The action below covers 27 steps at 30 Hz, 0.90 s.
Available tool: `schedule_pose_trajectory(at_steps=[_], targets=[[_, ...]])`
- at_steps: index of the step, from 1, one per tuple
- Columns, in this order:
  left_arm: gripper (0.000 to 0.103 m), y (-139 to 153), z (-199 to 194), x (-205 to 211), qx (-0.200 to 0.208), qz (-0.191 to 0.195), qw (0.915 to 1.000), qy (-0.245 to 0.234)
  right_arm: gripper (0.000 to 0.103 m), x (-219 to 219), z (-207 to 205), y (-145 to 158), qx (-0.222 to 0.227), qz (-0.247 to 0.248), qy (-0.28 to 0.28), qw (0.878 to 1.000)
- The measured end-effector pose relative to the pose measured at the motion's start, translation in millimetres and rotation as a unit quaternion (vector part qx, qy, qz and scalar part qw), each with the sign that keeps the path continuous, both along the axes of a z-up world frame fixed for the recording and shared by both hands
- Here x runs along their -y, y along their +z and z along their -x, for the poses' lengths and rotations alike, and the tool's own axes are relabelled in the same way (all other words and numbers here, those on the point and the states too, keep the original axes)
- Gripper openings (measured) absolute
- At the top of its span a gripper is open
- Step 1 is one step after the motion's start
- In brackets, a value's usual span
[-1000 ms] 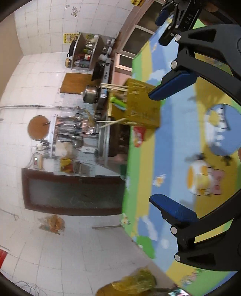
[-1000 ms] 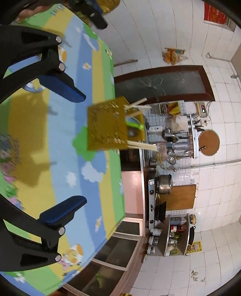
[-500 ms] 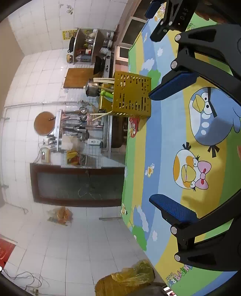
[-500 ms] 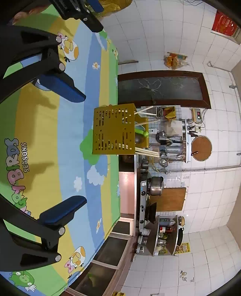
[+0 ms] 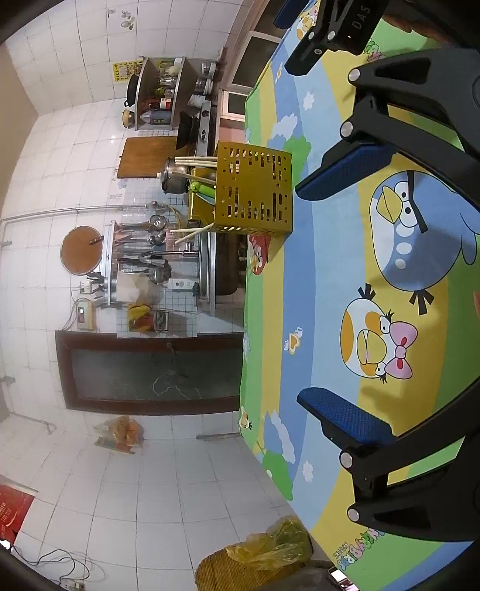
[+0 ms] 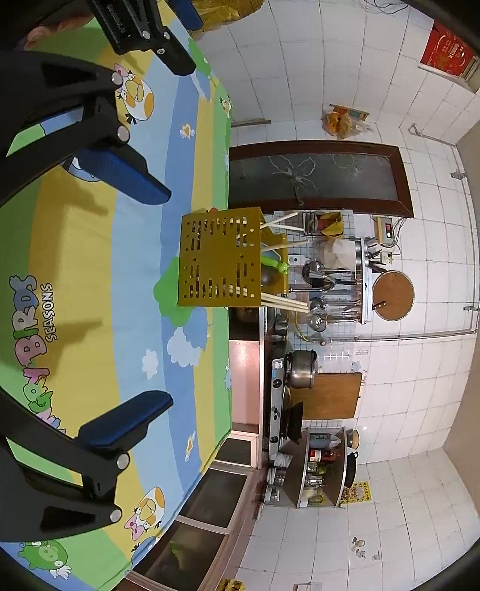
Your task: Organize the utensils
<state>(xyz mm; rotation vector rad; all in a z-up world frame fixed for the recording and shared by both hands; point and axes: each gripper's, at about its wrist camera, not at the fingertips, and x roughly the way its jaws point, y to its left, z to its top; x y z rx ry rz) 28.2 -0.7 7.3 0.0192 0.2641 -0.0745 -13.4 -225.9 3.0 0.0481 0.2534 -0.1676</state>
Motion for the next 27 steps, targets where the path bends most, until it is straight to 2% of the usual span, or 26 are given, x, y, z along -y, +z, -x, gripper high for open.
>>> schedule_pose_trajectory(at_steps=[27], targets=[[0.098, 0.4, 7.3, -1.6, 0.017, -0.004, 0.9998, 0.002, 0.098, -3.1, 7.8, 1.7, 0.010, 0.011, -0.005, 1.000]])
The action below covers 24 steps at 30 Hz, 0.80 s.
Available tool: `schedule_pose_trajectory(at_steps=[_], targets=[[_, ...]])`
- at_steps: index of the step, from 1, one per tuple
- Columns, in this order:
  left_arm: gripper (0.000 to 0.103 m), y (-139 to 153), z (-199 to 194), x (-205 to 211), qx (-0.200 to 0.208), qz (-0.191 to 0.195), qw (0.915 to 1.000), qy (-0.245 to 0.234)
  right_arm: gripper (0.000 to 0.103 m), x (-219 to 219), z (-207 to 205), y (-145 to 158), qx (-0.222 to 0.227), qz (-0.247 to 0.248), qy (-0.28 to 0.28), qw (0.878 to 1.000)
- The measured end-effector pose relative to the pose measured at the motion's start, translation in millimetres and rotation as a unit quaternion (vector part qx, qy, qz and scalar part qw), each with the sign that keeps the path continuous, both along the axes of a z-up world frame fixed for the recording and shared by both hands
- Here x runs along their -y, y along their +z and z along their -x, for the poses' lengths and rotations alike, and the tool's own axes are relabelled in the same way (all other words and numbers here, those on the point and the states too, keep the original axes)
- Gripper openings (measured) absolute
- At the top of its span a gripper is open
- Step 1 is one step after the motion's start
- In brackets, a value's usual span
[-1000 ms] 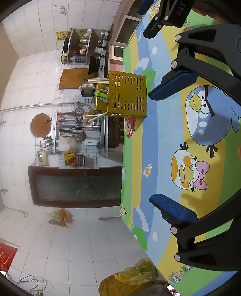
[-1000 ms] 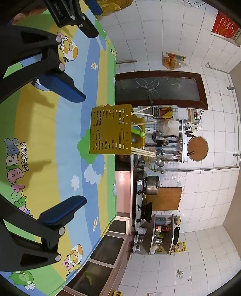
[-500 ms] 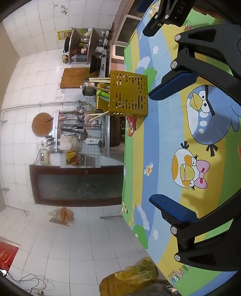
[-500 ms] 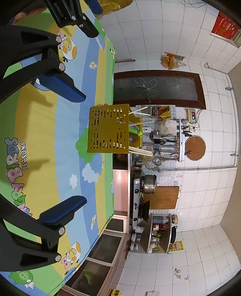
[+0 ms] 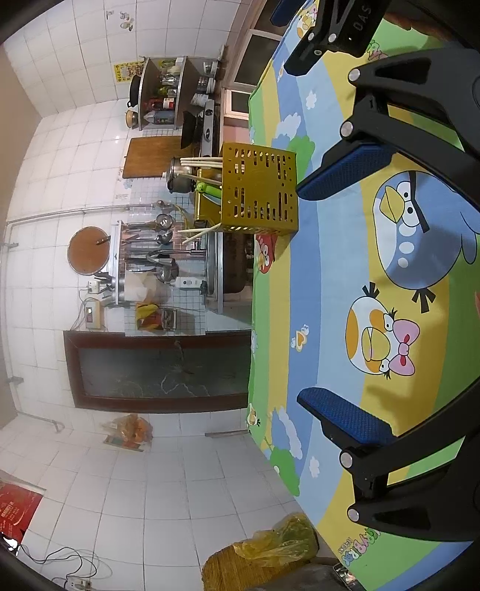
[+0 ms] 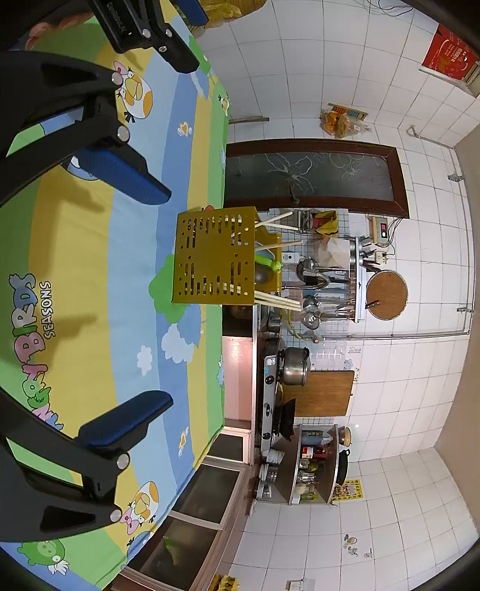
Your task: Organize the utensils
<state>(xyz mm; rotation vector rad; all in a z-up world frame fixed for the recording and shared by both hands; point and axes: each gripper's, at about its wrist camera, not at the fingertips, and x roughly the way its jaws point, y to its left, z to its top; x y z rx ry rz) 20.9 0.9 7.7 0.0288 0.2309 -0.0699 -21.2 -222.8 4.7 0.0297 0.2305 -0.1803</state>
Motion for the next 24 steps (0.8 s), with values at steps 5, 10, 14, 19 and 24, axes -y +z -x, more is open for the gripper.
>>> schedule_pose_trajectory(at_steps=[5, 10, 14, 19, 24], targets=[[0.098, 0.5, 0.3, -0.8, -0.001, 0.004, 1.0000, -0.004, 0.098, -0.3, -1.1, 0.6, -0.001, 0.001, 0.000, 1.000], [0.098, 0.6, -0.4, -1.2, -0.003, 0.006, 1.0000, -0.006, 0.098, -1.4, -2.6, 1.0, -0.002, 0.003, -0.001, 1.000], [0.098, 0.5, 0.3, -1.0, -0.001, 0.006, 0.9999, -0.010, 0.098, -1.4, -2.6, 1.0, -0.002, 0.004, -0.001, 1.000], [0.098, 0.7, 1.4, 0.3, 0.000, 0.004, 0.9999, -0.009, 0.098, -1.8, -2.9, 0.8, 0.000, 0.006, -0.001, 1.000], [0.098, 1.1, 1.7, 0.0, 0.001, 0.004, 0.9999, -0.010, 0.098, -1.5, -2.9, 0.8, -0.001, 0.006, -0.002, 1.000]])
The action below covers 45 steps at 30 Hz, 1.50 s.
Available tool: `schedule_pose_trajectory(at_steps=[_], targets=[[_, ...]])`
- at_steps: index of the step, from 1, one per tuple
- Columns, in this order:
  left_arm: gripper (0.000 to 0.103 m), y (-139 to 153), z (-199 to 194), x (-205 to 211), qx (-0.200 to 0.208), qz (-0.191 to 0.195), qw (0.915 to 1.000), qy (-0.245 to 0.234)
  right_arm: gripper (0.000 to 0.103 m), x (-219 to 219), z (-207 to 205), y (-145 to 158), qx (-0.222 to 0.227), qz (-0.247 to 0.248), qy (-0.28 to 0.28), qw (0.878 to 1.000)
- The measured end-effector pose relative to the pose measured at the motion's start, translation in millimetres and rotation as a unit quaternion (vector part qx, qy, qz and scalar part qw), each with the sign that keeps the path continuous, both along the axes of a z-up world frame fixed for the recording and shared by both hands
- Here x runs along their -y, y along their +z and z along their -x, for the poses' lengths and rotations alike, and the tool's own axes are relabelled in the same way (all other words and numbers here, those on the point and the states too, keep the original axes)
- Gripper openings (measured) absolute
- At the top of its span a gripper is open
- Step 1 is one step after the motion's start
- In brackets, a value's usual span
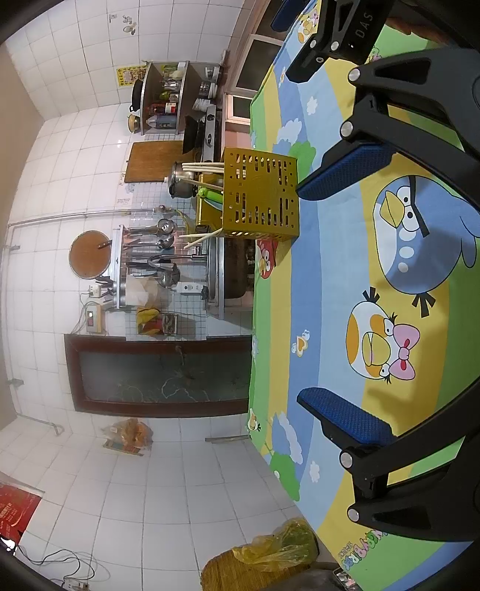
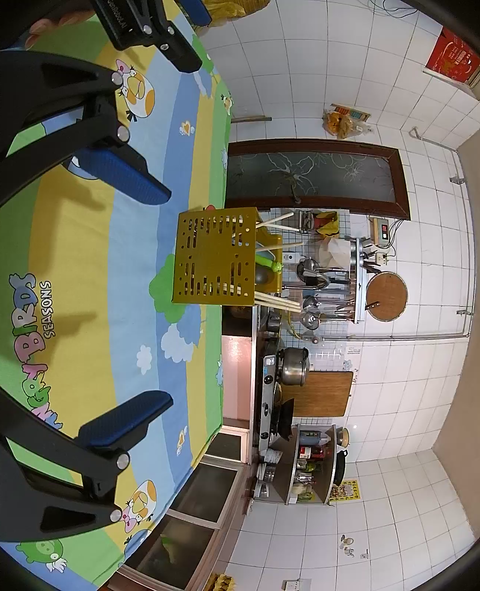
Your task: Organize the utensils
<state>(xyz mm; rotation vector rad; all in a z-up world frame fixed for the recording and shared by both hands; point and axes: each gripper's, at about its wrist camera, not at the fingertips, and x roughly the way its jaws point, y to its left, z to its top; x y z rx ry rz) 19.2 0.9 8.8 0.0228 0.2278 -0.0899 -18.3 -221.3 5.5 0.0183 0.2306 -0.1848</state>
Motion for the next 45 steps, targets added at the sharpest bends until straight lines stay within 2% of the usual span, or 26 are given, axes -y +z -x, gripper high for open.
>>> schedule_pose_trajectory(at_steps=[45], targets=[[0.098, 2.0, 2.9, 1.0, 0.006, -0.001, 1.0000, 0.001, 0.098, 0.5, 0.2, 0.1, 0.000, 0.001, 0.000, 1.000]])
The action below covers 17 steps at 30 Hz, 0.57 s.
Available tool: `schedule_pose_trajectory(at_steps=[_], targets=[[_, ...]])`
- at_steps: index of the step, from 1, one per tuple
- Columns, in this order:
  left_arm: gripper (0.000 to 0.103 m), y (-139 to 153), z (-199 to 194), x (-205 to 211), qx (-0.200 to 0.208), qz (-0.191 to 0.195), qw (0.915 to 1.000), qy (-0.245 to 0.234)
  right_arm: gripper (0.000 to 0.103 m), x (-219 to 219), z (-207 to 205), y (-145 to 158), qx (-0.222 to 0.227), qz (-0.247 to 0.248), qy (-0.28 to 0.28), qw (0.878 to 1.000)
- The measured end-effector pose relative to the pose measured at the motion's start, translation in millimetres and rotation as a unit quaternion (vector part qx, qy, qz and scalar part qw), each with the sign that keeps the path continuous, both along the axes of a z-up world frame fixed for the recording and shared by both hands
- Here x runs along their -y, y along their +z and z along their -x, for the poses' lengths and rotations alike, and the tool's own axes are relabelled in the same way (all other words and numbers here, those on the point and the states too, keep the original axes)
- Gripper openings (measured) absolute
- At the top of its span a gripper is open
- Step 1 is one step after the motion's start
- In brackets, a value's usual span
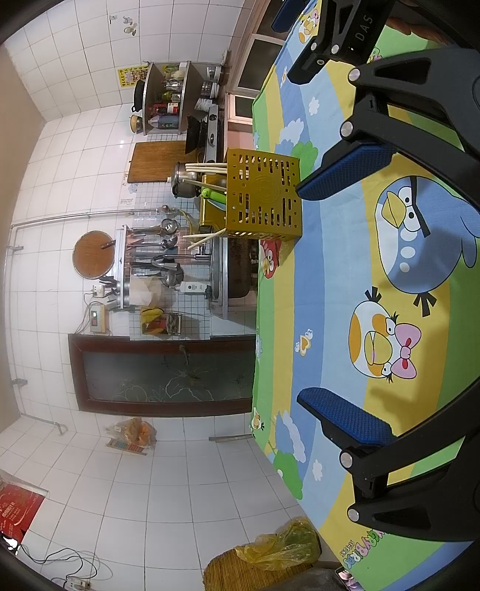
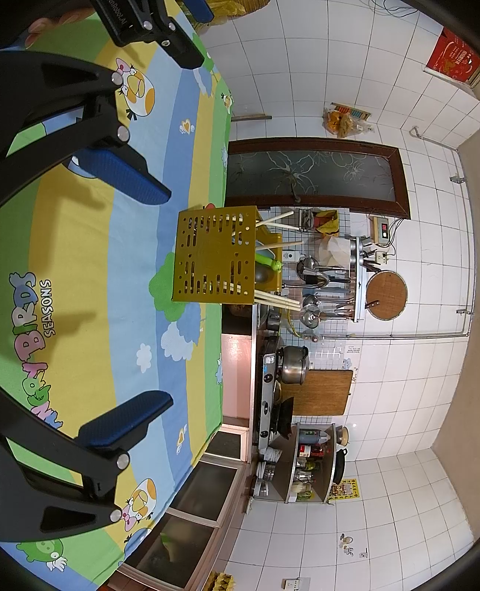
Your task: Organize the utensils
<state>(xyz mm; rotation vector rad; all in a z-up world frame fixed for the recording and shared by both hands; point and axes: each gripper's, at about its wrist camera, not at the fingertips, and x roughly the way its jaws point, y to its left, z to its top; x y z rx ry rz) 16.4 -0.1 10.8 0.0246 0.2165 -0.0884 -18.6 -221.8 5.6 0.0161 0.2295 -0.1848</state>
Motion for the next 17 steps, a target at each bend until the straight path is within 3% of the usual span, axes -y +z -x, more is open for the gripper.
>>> schedule_pose_trajectory(at_steps=[17], targets=[[0.098, 3.6, -0.8, -2.4, 0.000, -0.002, 1.0000, -0.001, 0.098, 0.3, 0.2, 0.1, 0.000, 0.000, 0.000, 1.000]])
